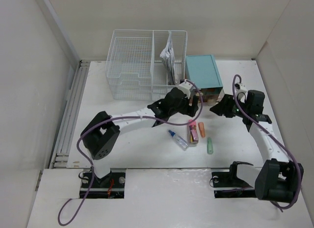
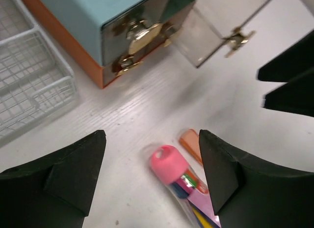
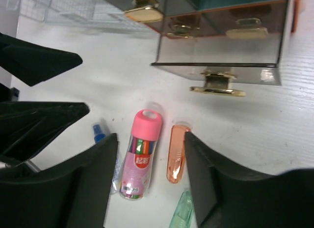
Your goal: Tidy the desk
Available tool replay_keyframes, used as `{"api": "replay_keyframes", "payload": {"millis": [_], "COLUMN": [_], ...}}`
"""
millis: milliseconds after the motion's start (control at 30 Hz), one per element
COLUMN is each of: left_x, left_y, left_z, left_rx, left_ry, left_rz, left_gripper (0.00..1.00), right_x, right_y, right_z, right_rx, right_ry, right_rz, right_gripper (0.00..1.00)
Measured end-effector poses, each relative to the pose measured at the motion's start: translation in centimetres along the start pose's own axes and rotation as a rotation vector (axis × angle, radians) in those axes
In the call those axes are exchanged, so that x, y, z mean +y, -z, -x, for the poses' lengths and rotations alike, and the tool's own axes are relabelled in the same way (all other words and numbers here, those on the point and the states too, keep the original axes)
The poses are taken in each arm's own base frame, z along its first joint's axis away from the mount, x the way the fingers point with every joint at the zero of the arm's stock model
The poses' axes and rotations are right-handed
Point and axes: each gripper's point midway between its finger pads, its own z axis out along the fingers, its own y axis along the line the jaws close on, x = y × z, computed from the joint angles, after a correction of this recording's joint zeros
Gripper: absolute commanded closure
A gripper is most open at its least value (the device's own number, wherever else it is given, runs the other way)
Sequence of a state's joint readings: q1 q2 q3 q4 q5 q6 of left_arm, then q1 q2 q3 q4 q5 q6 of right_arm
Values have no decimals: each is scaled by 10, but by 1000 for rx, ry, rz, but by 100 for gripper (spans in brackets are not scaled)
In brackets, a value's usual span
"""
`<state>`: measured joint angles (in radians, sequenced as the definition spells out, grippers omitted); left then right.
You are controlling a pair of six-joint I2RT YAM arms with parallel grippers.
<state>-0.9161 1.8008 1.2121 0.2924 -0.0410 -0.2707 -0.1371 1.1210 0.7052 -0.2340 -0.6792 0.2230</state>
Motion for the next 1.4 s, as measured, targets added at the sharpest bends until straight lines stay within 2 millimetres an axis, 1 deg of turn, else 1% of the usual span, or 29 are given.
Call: {"api": "replay_keyframes", "payload": {"millis": [33, 100, 133, 167, 233, 300, 333, 367, 433, 467, 500, 533, 567, 633, 667, 700, 800, 900, 1033, 1233, 1400], "left_x": [-7, -20, -23, -25, -21, -8, 1, 8, 17, 18, 20, 12, 8, 3, 4, 6, 17, 26, 33, 34, 33], "left_y": [6, 16, 21, 27, 40, 55, 65, 75, 99, 113, 121, 140, 153, 175, 184, 190, 201, 205, 207, 207, 207], "left_z": [4, 9, 8, 3, -12, -24, -27, -29, -25, -20, -18, -9, -4, 0, 0, 0, -12, -29, -41, -43, -42], "left_rx": [-10, -28, -29, -25, 1, 22, 24, 19, -15, -45, -65, -108, -139, -181, -197, -211, -216, -193, -177, -175, -177], "left_ry": [-2, -2, 2, 9, 30, 67, 93, 119, 172, 201, 229, 256, 285, 338, 360, 382, 422, 436, 446, 451, 452], "left_rz": [-11, -30, -31, -32, -9, 50, 92, 131, 185, 203, 223, 200, 191, 168, 166, 165, 190, 221, 244, 246, 239], "left_gripper": [25, 24, 24, 24, 24, 24, 22, 20, 19, 19, 19, 18, 18, 18, 18, 18, 18, 18, 18, 18, 17], "right_x": [3, 9, 12, 15, 25, 39, 47, 54, 65, 69, 72, 71, 70, 62, 57, 51, 37, 35, 30, 16, 16], "right_y": [3, 7, 8, 9, 10, 6, 3, 1, -6, -9, -12, -15, -19, -27, -32, -36, -46, -51, -60, -73, -82], "right_z": [0, -1, -1, -1, -2, -7, -12, -18, -31, -38, -44, -48, -52, -58, -62, -66, -78, -88, -97, -117, -135], "right_rx": [-1, 7, 17, 28, 56, 94, 118, 139, 187, 212, 232, 247, 264, 295, 313, 333, 384, 415, 441, 513, 565], "right_ry": [13, 43, 55, 73, 127, 199, 236, 265, 322, 342, 357, 363, 365, 358, 348, 335, 313, 304, 289, 255, 263], "right_rz": [10, 27, 32, 34, 49, 69, 84, 94, 105, 109, 107, 95, 79, 25, -6, -34, -95, -115, -130, -162, -155], "right_gripper": [49, 60, 68, 71, 75, 72, 71, 69, 66, 65, 63, 62, 60, 49, 41, 29, 29, 30, 30, 31, 34]}}
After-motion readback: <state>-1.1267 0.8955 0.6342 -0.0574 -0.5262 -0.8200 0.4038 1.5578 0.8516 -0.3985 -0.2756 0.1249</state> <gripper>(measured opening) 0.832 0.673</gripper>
